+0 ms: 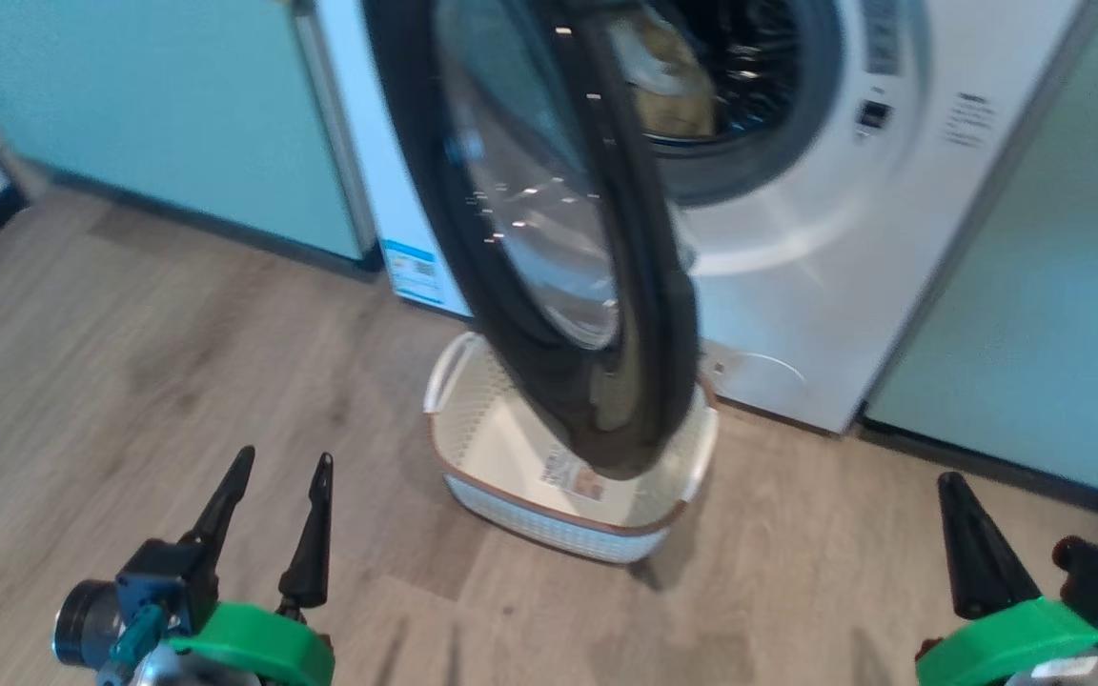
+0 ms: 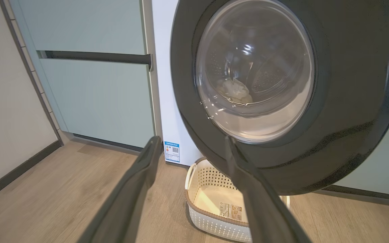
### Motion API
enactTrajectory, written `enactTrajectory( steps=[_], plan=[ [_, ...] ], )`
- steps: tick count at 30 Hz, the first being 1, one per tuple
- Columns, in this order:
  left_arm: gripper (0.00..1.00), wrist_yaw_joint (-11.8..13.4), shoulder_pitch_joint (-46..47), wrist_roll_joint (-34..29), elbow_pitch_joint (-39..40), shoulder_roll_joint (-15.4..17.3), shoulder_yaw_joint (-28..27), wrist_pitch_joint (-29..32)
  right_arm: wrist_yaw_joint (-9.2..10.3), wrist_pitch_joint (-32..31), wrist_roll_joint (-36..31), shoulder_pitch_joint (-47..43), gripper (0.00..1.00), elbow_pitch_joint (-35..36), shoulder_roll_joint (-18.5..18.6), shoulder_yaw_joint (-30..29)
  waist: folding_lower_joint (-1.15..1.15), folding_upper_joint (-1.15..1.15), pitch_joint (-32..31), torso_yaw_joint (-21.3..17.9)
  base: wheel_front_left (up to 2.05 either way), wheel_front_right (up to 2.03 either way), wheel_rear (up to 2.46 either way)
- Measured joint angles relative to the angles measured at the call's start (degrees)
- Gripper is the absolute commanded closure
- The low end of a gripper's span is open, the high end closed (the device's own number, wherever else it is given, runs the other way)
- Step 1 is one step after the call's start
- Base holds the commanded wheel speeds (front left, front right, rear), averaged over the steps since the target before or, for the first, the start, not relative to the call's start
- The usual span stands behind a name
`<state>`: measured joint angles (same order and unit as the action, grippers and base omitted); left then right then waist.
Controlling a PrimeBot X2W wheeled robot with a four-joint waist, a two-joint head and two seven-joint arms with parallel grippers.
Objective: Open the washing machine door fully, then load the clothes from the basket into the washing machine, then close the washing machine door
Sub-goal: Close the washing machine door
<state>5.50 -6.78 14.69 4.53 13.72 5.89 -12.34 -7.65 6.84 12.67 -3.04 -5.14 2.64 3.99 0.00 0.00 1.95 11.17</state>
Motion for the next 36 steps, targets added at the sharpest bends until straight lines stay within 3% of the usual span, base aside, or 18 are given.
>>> enactTrajectory(
  steps=[11, 21, 30, 36],
  plan=[
    [0.00, -0.4, 0.1, 0.0, -0.5, 0.3, 0.5, 0.1, 0.00, 2.6, 1.5, 10.7, 1.00, -6.2, 1.1, 1.1, 0.00, 0.00, -1.6, 6.9, 0.00, 0.00, 0.00],
    [0.00, -0.3, 0.1, 0.0, -0.1, 0.4, 1.4, 0.3, 0.00, 4.1, 1.5, 25.4, 1.00, -0.7, 3.3, 4.6, 0.00, 0.00, -2.5, 9.0, 0.00, 0.00, 0.00],
    [0.00, -0.1, 0.1, 0.0, 0.4, 0.9, 1.4, 0.3, 0.00, 0.2, 1.5, 31.7, 1.00, 7.6, 3.6, 15.8, 0.00, 0.00, -2.0, 9.7, 0.00, 0.00, 0.00],
    [0.00, 0.4, 0.2, 0.3, 0.3, 0.8, 1.4, 0.2, 0.00, -2.9, 3.5, 31.0, 1.00, 8.2, 4.0, 22.9, 0.00, 0.00, -1.0, 10.0, 0.00, 0.00, 0.00]
  ],
)
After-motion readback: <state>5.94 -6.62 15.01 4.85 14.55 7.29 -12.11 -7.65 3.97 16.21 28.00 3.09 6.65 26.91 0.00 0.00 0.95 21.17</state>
